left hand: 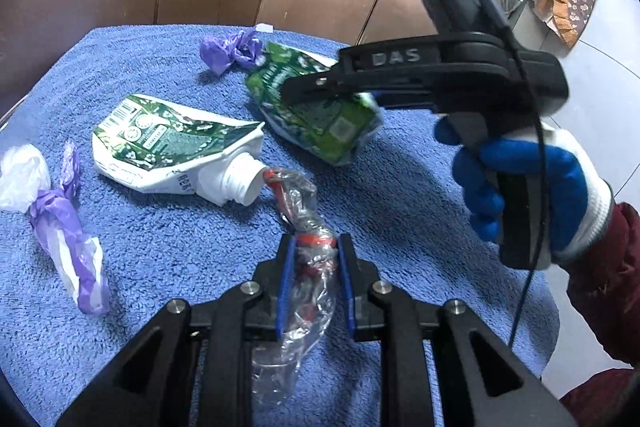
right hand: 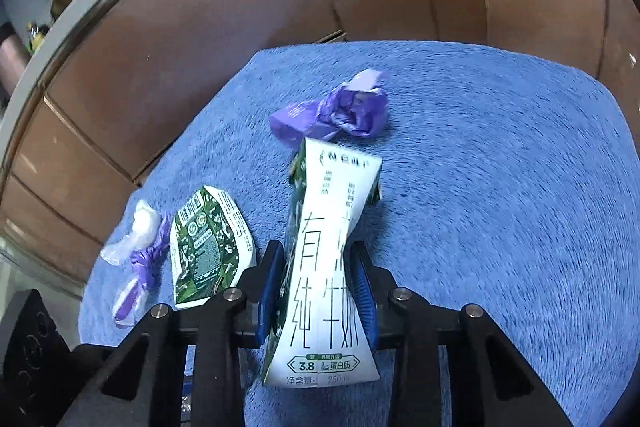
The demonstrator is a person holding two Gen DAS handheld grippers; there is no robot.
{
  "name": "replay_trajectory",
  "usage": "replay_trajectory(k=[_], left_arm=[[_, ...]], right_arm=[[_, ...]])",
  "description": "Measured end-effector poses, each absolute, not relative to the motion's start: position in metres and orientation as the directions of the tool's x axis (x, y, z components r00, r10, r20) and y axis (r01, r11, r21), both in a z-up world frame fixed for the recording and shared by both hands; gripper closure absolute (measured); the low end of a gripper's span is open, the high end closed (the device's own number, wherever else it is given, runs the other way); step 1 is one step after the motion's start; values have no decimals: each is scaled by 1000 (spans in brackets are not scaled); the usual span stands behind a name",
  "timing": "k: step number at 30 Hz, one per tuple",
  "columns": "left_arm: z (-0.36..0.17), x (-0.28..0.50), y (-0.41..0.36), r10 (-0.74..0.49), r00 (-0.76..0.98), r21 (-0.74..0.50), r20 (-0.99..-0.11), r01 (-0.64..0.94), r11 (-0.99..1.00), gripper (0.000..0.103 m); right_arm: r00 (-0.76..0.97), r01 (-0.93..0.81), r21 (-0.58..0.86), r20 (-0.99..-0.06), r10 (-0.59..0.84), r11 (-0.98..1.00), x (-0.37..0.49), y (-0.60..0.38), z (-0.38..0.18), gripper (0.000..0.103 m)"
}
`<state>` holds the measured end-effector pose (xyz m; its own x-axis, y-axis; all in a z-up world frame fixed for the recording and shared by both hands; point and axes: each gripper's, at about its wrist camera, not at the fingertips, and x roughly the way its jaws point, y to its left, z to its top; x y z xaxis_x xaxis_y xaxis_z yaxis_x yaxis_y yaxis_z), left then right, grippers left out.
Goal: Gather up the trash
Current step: 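Carry the bottle and milk carton to the black-lined bin and open both tools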
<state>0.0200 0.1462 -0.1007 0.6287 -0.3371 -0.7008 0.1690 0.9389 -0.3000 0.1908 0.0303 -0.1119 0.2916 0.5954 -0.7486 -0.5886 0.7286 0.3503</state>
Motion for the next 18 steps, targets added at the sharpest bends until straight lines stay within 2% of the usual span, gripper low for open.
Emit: replay_trajectory(k=[7, 18], left_arm=[[-97, 18, 142, -318, 643, -269, -697, 177, 947, 83], [-89, 3, 139, -328, 645, -293, -690, 166, 942, 84]], right_arm=[[345, -531, 426, -681, 646, 732, 170, -8, -93, 72], [382, -424, 546, -615, 689, 723, 137, -75, -89, 72]])
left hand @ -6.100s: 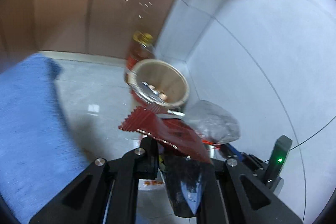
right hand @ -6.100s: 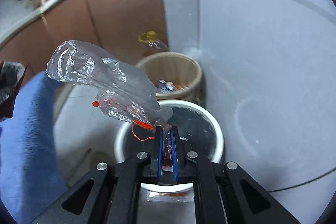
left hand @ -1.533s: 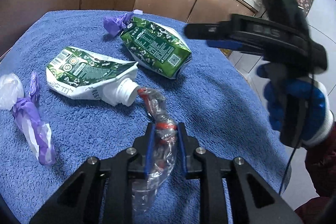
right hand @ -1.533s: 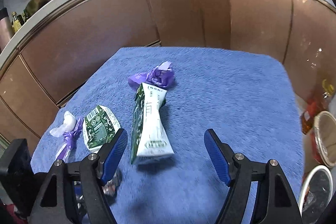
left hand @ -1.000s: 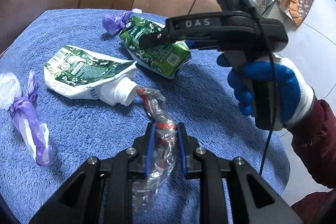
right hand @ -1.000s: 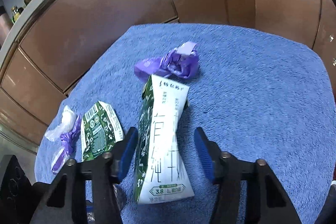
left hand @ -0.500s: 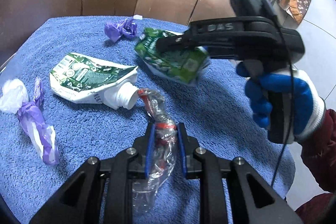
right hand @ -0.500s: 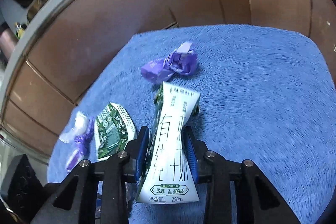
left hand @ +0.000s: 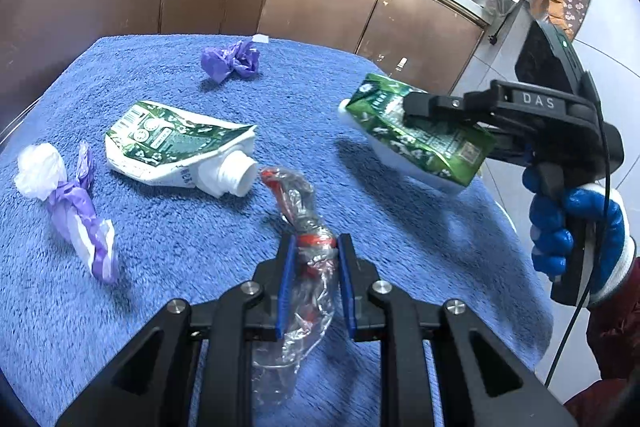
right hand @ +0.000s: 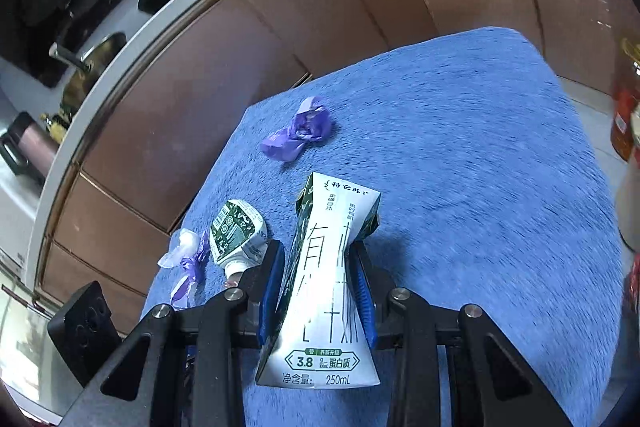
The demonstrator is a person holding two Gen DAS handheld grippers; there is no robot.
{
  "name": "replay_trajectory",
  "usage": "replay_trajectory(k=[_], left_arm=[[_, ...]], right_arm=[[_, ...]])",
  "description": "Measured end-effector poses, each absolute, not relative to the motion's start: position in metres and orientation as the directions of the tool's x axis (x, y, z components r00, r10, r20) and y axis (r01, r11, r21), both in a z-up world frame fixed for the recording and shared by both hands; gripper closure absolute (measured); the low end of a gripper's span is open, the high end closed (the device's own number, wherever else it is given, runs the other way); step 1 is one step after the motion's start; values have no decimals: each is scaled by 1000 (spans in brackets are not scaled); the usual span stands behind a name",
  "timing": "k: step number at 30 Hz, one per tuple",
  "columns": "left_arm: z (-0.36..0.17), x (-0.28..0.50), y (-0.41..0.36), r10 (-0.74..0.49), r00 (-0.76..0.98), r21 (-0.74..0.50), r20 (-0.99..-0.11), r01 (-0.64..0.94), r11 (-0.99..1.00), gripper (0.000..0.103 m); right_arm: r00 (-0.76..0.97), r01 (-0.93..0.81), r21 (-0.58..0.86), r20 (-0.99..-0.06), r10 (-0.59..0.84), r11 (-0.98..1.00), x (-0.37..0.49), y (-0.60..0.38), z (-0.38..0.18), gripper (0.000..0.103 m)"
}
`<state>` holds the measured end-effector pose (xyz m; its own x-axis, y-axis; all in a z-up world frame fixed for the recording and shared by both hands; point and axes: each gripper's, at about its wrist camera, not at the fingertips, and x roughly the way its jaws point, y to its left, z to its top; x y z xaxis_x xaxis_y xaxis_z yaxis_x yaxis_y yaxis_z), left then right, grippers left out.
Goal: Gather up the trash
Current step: 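Carry the bottle and milk carton to the black-lined bin and open both tools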
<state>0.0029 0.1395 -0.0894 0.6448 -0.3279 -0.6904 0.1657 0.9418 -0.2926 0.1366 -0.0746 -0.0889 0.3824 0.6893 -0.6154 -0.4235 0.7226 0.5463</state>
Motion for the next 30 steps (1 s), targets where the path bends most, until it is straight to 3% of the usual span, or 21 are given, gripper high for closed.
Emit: replay_trajectory(k=[18, 30], left_arm=[[-33, 13, 69, -422, 640, -279, -642, 318, 906, 84], [-21, 105, -111, -600, 460, -267, -655, 602, 753, 84]], right_arm=[[598, -309, 596, -484, 639, 741, 105, -197, -46, 72], [798, 32, 485, -539, 270, 874, 89, -349, -56, 72]])
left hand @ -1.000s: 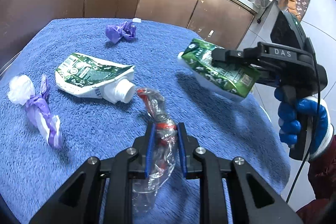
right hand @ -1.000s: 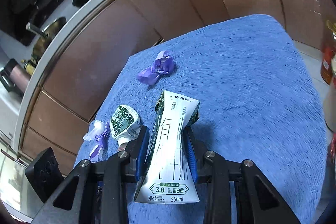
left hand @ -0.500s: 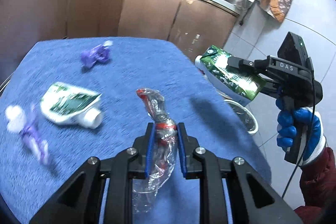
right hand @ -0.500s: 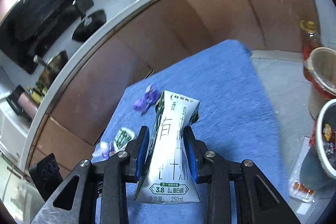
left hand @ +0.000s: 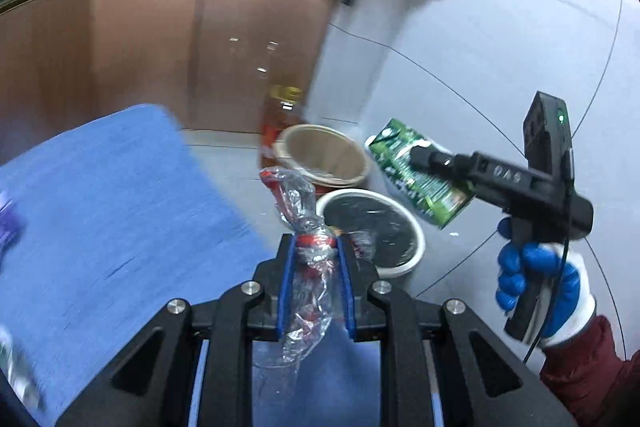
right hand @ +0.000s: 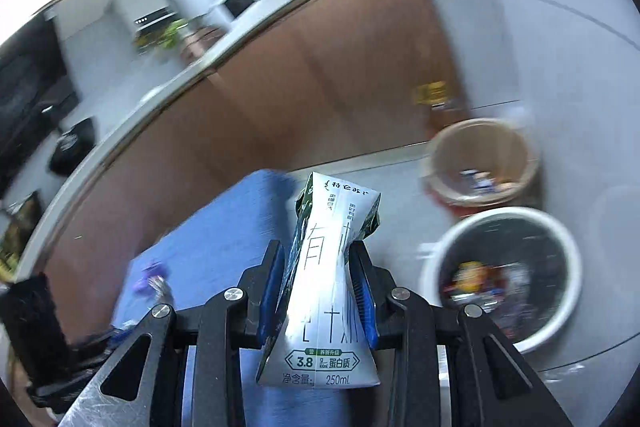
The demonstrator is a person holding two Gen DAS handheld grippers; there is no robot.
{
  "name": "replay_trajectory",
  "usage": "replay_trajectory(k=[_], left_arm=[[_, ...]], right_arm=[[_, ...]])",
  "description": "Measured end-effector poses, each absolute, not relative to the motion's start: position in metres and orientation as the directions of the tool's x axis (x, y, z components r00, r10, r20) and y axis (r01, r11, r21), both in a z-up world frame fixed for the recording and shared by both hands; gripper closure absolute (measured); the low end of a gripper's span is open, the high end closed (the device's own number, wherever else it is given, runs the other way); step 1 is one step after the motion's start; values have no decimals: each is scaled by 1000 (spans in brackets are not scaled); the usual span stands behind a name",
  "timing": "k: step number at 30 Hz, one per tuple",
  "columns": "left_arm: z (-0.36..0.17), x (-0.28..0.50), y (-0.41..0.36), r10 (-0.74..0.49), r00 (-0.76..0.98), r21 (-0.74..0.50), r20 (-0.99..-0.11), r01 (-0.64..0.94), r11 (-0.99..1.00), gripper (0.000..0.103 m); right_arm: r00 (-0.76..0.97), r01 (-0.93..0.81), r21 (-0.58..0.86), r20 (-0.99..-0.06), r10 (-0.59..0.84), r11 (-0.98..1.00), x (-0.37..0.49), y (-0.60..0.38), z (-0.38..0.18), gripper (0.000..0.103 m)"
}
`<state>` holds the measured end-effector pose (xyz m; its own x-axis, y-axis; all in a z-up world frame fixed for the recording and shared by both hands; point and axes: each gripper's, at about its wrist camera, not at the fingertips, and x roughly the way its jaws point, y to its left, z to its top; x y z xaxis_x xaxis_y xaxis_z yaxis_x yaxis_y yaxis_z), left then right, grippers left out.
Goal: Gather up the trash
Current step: 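Carry the bottle and milk carton to the black-lined bin and open both tools, then move both tools back over the table toward the green pouch and tissue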
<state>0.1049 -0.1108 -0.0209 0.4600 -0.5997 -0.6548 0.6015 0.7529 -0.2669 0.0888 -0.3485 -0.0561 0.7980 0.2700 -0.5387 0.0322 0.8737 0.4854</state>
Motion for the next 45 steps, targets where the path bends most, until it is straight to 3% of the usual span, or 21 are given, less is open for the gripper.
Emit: replay_trajectory(k=[8, 17, 21, 23, 24, 34, 45], left_arm=[[-40, 153, -230, -645, 333, -272, -688, 705, 654, 84], [-72, 191, -303, -671, 220, -374, -708, 690, 620, 83], [-84, 208, -320, -696, 158, -452, -700, 656, 604, 77], [-89, 213, -323, -702, 143, -478, -698, 637, 605, 62], [-92, 215, -324, -705, 137, -491, -696, 625, 607, 59], [-93, 214, -319, -698, 131, -498, -703, 610, 617, 58], [-34, 170, -261, -654, 356, -346, -667, 630, 695, 58]], right_arm=[[774, 247, 359, -632, 40, 900, 104, -413, -91, 72], [690, 370, 320, -724, -27, 872, 130, -450, -145, 70], [655, 417, 268, -751, -82, 869, 130, -457, -160, 58], [647, 430, 260, -757, -94, 865, 128, -458, -164, 58], [643, 434, 250, -759, -103, 865, 127, -459, -166, 57], [624, 459, 233, -772, -124, 857, 107, -448, -169, 54], [702, 390, 248, -703, -112, 887, 97, -412, -119, 43]])
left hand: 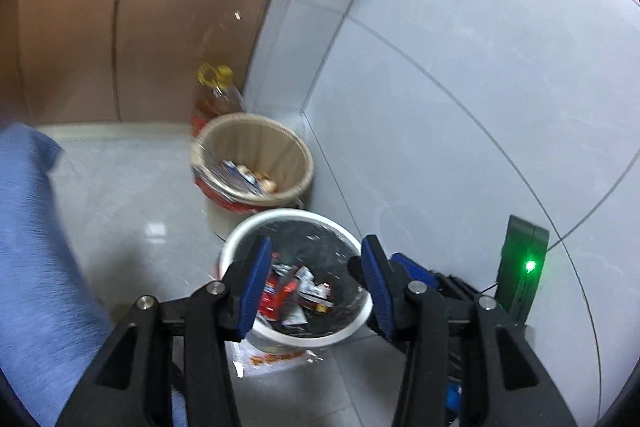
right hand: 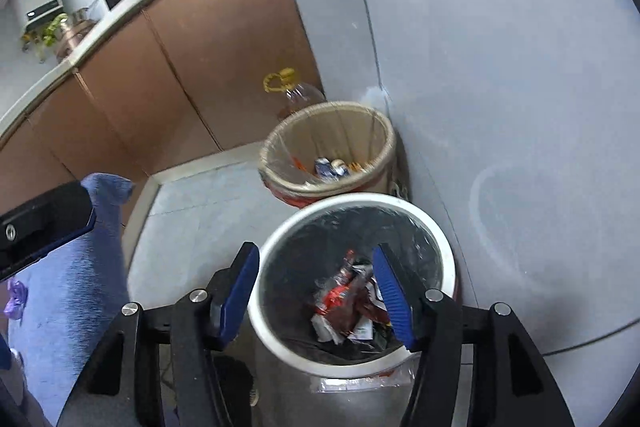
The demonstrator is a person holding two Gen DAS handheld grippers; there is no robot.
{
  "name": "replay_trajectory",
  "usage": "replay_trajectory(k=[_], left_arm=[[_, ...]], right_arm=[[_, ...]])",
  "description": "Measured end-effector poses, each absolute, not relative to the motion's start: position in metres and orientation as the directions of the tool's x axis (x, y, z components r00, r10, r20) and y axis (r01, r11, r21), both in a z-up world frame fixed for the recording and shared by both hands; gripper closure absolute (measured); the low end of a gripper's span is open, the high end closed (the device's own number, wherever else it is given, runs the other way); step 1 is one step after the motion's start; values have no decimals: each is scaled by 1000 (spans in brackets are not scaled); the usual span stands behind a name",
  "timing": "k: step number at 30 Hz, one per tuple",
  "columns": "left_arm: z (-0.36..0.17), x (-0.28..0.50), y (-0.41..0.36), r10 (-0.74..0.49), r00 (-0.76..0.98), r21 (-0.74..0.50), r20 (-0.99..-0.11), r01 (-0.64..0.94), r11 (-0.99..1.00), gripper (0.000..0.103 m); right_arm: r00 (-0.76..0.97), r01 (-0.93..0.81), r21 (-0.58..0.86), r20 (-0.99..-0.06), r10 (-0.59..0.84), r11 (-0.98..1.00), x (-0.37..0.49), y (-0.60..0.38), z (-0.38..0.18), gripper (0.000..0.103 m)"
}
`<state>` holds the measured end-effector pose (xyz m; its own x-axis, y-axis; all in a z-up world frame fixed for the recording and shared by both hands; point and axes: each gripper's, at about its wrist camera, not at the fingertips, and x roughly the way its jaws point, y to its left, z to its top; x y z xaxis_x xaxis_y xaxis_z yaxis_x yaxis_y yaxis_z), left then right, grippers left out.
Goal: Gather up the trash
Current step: 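Move both tools back over the table toward the green pouch and tissue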
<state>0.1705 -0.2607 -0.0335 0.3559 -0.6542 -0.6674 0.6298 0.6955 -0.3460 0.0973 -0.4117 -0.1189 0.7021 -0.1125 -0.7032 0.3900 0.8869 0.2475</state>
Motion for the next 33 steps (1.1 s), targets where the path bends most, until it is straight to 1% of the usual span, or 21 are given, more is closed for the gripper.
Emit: replay_trajectory(k=[3, 10, 12, 20, 28, 30, 32, 33], left_arm=[[-12, 151, -234, -631, 440, -288, -639, 623, 727, 58], [20, 113, -168, -578, 548, -217, -604, 585, 782, 58], [29, 99, -145, -546, 593, -181, -593, 562, 807, 58], [51, 61, -71, -456, 693, -140, -558, 463, 875, 58], [50, 27, 4, -370, 744, -132, -557, 360, 923, 58], [46, 19, 23, -338, 755, -128, -562, 325, 937, 55], [40, 12, 42, -312, 761, -127, -569, 293, 948, 47], [38, 10, 49, -298, 765, -124, -571, 278, 952, 47]], right_arm=[[736, 356, 243, -668, -110, 902, 92, -396, -98, 42], [807, 239, 237, -587, -57, 942, 77, -353, -51, 39], [822, 204, 240, -568, -33, 949, 74, -342, -40, 38], [868, 71, 233, -493, 55, 970, 64, -302, -5, 35], [875, -40, 209, -466, 135, 977, 57, -257, 14, 33], [873, -74, 200, -462, 160, 977, 56, -244, 17, 32], [869, -103, 192, -460, 182, 976, 56, -233, 20, 31], [867, -119, 187, -459, 194, 975, 56, -226, 21, 31]])
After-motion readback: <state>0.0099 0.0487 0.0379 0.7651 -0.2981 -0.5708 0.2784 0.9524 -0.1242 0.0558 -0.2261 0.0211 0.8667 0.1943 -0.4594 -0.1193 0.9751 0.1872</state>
